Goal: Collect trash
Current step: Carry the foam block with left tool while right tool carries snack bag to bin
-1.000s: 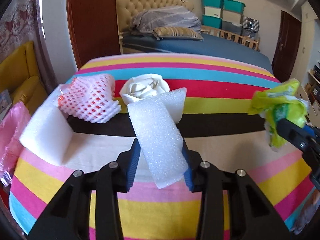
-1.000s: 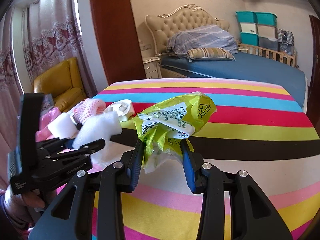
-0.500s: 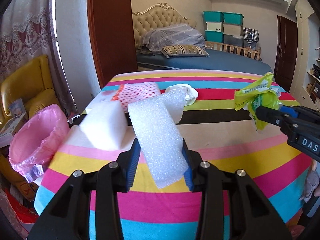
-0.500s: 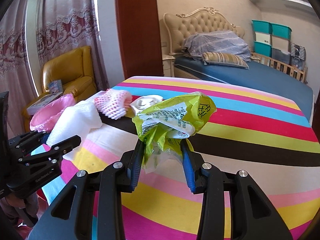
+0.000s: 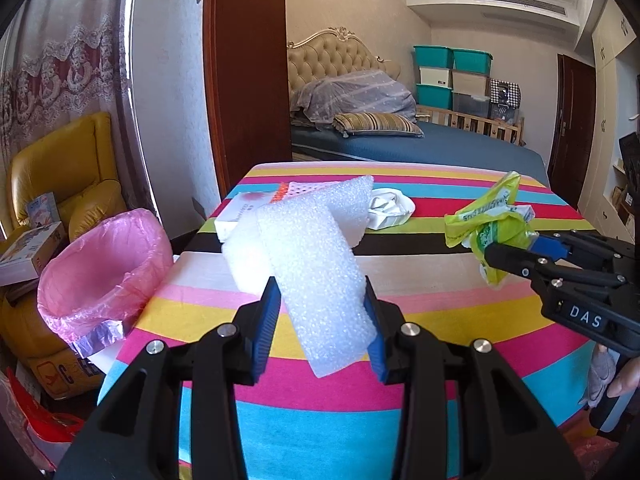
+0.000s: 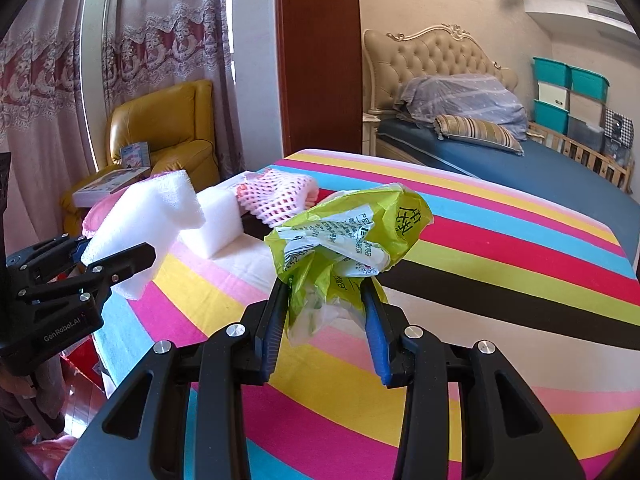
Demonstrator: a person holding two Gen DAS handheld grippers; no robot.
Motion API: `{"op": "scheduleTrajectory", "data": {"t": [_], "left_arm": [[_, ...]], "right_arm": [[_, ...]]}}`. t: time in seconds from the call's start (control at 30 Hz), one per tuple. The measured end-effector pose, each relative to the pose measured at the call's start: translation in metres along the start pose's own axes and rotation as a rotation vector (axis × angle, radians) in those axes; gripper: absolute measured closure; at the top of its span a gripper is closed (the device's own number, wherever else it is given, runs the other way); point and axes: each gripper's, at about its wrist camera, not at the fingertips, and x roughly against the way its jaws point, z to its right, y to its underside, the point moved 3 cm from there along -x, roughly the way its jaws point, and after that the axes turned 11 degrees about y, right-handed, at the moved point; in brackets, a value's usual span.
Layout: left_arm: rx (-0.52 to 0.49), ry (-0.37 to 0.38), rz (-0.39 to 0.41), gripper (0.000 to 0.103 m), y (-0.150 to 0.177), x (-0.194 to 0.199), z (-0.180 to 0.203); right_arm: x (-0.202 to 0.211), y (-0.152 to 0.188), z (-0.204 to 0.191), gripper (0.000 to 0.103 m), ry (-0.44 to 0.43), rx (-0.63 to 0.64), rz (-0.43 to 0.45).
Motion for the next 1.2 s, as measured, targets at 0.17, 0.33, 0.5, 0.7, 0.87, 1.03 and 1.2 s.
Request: {"op": "scheduleTrajectory", "data": {"t": [0.17,0.33,0.5,0.7,0.87,1.03,1.2], "left_arm": [[0.018,-0.02,0.011,0.065,0.007,0.013,-0.015],[0.045,-0.045,0.024,0.065,0.016,0.028,-0.035],[0.061,-0.065,0.03,0.065,0.027,0.042,-0.053],[0.109,-0.108,0.027,0.065,0.037,0.056,-0.077],[0.119,-0.152,0.025,0.065,0.041,0.067,-0.091],[0.131,-0.205,0.025,0.065,0.042,0.078,-0.105],[0.143,-0.246,0.02,0.065,0.043,0.085,-0.122]], "right_arm": [[-0.001,-0.009,-0.017,0.065,-0.013,0.033,0.015],[0.0,-0.013,-0.038,0.065,-0.036,0.083,0.022],[-0.003,-0.018,-0.058,0.065,-0.065,0.125,0.026],[-0.007,-0.03,-0.084,0.065,-0.116,0.171,0.04],[-0.011,-0.038,-0.108,0.065,-0.163,0.215,0.047],[-0.016,-0.047,-0.134,0.065,-0.213,0.242,0.052],[-0.02,-0.058,-0.155,0.065,-0.255,0.258,0.058]]}}
